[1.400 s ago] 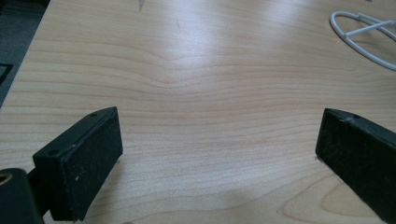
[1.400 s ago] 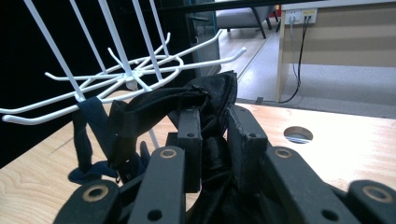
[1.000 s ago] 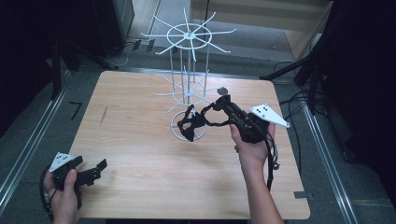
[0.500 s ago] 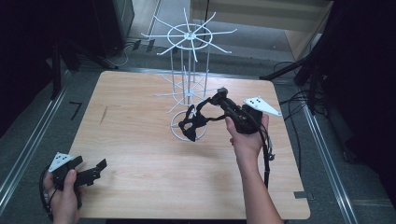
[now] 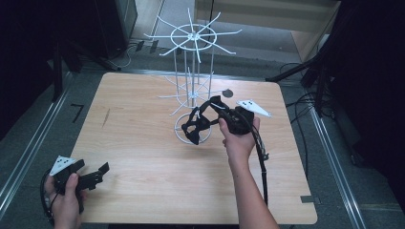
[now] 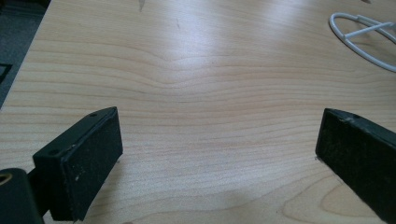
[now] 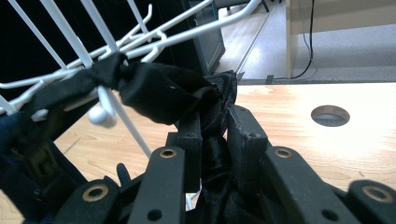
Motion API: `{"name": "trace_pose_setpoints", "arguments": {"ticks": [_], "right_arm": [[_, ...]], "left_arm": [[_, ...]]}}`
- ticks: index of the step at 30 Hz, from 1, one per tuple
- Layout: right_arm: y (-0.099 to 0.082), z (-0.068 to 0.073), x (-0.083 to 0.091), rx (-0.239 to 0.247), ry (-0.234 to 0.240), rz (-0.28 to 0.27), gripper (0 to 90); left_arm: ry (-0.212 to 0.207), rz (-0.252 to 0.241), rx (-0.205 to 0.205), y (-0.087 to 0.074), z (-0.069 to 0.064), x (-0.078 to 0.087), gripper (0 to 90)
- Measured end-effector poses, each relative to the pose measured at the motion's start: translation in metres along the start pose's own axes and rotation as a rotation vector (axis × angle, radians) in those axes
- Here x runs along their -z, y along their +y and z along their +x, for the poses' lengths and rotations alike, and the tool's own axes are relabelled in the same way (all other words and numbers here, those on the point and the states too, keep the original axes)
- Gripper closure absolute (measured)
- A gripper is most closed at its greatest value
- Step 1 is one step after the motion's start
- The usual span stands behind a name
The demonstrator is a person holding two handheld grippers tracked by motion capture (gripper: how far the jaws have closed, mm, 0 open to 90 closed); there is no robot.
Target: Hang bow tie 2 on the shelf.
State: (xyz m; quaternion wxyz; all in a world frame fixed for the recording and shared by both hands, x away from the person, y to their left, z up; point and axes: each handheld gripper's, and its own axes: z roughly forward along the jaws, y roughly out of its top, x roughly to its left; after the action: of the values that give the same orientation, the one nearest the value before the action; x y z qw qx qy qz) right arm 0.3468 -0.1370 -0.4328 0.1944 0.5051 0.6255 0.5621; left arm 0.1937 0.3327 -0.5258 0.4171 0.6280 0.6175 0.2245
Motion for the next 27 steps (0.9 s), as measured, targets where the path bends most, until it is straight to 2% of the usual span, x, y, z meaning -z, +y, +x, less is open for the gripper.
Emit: {"name": "trace_pose_setpoints", "arguments": {"ticks": [2,7,15,23,25,27], "right_arm": [[-0.002,0.0,-0.001,0.001,0.018,-0.001,74.4],[-0.006,-0.005,0.001,0.01,0.016,-0.005,67.7],[-0.013,-0.015,0.012,0.031,0.052,-0.005,48.7],[-0.025,-0.03,0.03,0.061,0.024,0.009,35.4],[-0.029,-0.035,0.035,0.062,0.017,0.021,29.5],[-0.034,-0.038,0.039,0.089,0.004,0.045,19.7]], "left_arm": [[-0.003,0.003,0.002,0.0,0.0,0.0,1.0],[-0.003,0.004,-0.003,0.0,0.0,0.0,1.0],[0.003,0.002,-0.005,0.0,0.0,0.0,1.0],[0.005,0.004,-0.01,0.0,-0.001,0.0,1.0],[0.005,0.004,-0.01,0.0,-0.001,0.0,1.0],[0.005,0.004,-0.011,0.0,-0.001,0.0,1.0]]}}
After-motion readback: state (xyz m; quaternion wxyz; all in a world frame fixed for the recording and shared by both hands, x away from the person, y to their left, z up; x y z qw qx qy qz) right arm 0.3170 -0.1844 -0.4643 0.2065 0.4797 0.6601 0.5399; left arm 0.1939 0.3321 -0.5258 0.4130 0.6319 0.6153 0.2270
